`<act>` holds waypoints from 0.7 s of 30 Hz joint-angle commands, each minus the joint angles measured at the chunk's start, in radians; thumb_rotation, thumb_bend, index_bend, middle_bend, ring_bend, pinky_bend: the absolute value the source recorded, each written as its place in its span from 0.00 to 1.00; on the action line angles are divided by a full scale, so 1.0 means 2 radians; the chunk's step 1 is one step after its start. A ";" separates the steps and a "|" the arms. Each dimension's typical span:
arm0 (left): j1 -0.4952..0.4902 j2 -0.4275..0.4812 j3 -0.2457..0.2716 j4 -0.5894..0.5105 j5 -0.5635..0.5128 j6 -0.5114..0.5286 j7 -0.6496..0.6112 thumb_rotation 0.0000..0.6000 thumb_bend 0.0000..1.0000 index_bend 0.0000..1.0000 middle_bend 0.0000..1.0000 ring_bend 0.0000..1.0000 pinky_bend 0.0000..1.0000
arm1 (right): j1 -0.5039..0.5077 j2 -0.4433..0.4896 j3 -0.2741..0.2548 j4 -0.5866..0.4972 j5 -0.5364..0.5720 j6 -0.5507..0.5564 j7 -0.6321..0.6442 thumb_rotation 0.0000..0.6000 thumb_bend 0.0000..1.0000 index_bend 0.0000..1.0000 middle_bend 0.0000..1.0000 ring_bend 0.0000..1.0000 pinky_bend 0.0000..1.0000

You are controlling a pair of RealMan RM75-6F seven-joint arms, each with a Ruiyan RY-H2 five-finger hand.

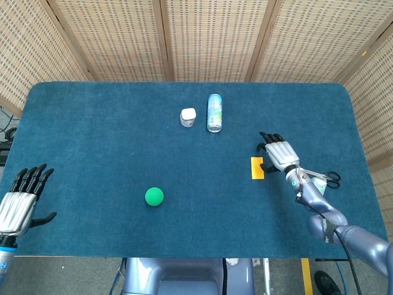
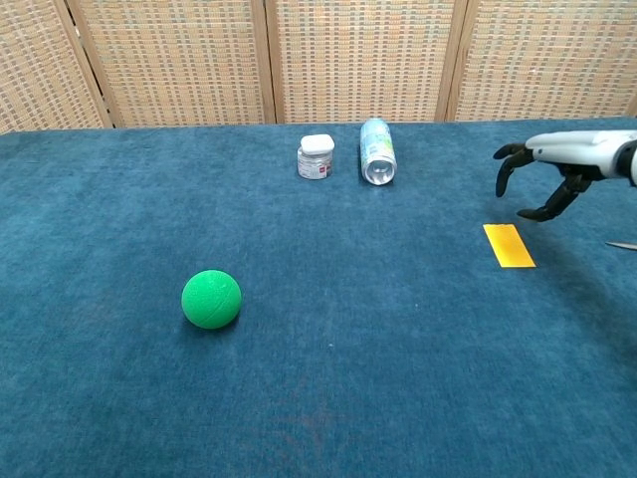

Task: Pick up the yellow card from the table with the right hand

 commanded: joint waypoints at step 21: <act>-0.001 0.001 0.000 -0.003 -0.002 -0.001 -0.004 1.00 0.01 0.02 0.00 0.00 0.00 | 0.028 -0.060 -0.021 0.078 0.058 -0.027 -0.071 1.00 0.45 0.31 0.00 0.00 0.00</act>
